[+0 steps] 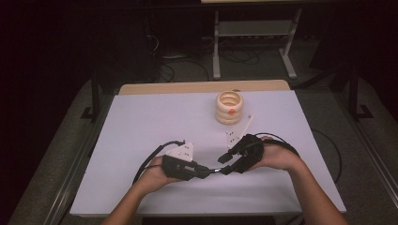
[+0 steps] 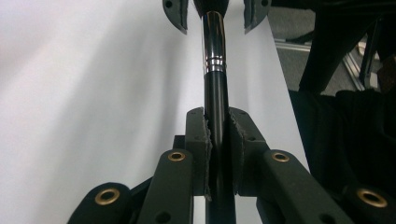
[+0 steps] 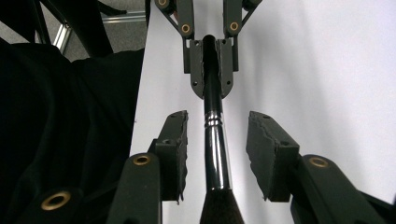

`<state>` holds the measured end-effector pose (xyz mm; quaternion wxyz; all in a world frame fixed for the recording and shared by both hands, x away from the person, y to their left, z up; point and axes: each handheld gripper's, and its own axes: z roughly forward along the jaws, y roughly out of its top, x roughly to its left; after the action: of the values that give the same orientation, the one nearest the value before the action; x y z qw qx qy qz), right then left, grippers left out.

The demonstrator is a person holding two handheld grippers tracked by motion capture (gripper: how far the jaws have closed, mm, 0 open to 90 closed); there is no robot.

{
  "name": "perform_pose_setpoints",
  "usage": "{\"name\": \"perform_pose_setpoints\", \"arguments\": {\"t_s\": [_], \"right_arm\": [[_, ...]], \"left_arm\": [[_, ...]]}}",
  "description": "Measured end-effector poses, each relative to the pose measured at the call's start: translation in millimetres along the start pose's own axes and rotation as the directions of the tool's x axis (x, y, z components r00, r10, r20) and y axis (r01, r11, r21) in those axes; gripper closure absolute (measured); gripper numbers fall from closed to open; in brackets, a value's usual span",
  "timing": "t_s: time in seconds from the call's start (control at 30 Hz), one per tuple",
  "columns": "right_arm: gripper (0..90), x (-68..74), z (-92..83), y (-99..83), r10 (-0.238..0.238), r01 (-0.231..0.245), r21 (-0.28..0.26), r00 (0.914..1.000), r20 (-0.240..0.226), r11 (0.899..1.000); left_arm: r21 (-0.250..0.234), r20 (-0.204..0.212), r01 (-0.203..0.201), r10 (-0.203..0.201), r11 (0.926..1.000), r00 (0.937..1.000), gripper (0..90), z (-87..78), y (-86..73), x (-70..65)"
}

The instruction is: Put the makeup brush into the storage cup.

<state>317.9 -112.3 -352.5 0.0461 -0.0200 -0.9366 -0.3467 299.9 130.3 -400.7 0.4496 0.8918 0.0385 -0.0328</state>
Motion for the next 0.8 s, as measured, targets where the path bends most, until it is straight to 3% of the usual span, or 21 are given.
{"name": "perform_pose_setpoints", "arguments": {"t_s": [0.1, 0.2, 0.8], "right_arm": [[59.4, 0.2, -0.3, 0.2, 0.003, -0.003, -0.002, 1.0000, 0.003, 1.000], [60.7, 0.6, 0.2, 0.4, 0.004, -0.004, 0.002, 1.0000, 0.005, 1.000], [70.0, 1.2, 8.6, 1.2, -0.020, 0.020, 0.037, 0.9998, -0.002, 0.999]], "left_arm": [[-0.020, 0.001, 0.013, -0.013, 0.9997, 0.9999, 79.3, -1.3, -0.2, -0.1], [-0.032, 0.001, -0.002, 0.002, 0.9995, 1.0000, 79.3, -2.1, 0.5, 0.4], [-0.036, 0.000, 0.003, -0.003, 0.9994, 1.0000, 79.3, -2.8, 1.5, -1.2]]}}
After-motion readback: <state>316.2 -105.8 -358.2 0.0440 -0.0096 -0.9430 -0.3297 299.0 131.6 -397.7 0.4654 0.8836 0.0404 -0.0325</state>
